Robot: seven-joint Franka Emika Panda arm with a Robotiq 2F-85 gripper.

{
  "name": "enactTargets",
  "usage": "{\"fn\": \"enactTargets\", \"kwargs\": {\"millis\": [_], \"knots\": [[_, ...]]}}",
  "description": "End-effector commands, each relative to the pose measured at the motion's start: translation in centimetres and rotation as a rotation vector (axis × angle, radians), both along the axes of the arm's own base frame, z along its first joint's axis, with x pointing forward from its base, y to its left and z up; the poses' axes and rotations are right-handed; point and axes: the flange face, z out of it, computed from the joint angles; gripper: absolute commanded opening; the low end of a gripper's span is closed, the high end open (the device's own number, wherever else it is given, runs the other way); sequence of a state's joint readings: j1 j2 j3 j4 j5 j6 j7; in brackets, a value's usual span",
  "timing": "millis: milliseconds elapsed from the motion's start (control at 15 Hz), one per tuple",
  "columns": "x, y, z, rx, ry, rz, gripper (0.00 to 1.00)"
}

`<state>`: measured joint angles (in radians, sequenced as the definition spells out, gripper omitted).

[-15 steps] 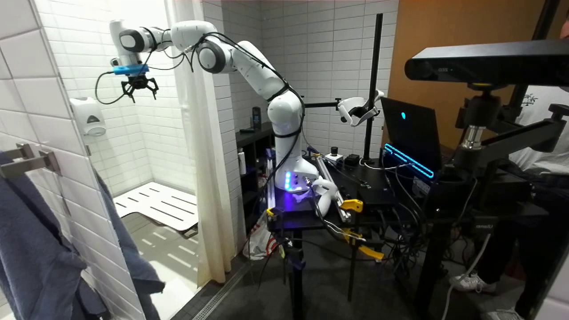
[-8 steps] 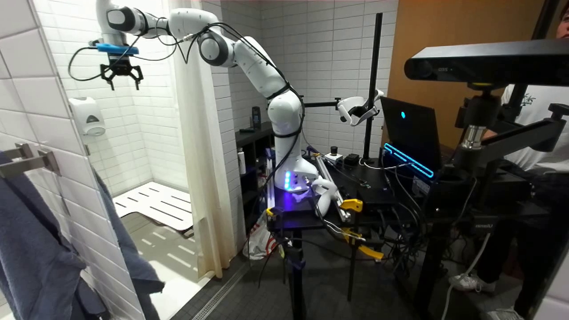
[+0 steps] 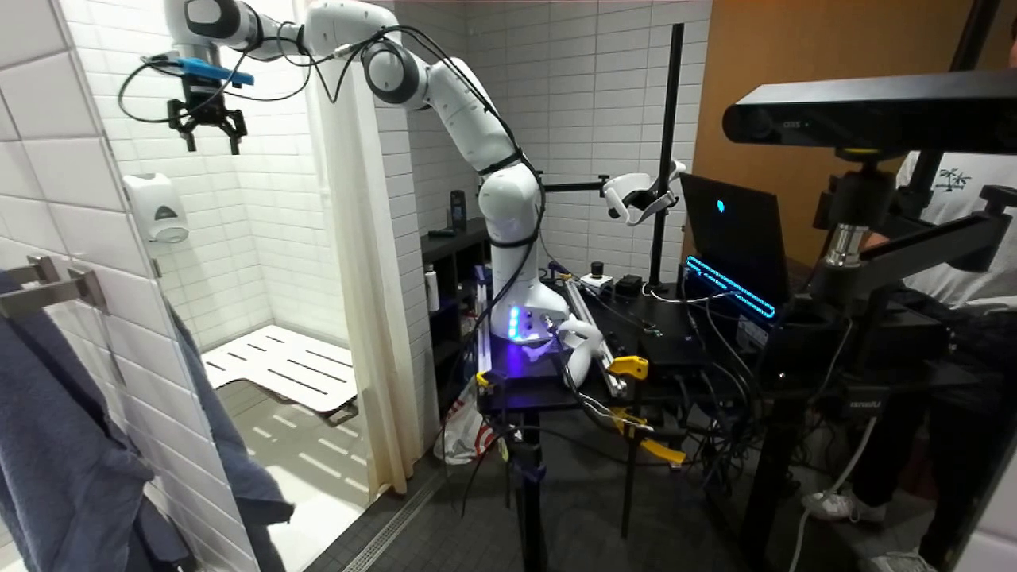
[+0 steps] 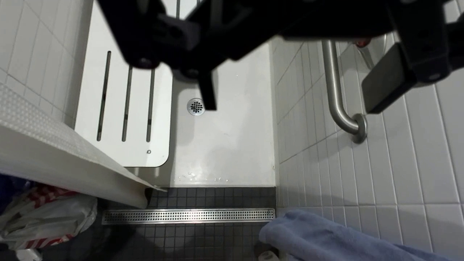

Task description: Move the shower curtain to one side

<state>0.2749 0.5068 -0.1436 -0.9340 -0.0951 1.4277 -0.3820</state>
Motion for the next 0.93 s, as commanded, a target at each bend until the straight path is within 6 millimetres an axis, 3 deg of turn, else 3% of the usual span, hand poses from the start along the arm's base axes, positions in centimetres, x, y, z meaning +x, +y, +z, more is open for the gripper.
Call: {"fn": "enactTargets", "kwargs": {"millis": [0, 600, 867], "knots": [[-0.3, -0.2, 0.0, 0.001, 0.001, -0.022, 1.00], [-1.0, -0.4, 0.1, 0.003, 0.006, -0.046, 1.00], [-1.7, -1.3, -0.7, -0.056, 0.123, -0.003, 1.00]]}}
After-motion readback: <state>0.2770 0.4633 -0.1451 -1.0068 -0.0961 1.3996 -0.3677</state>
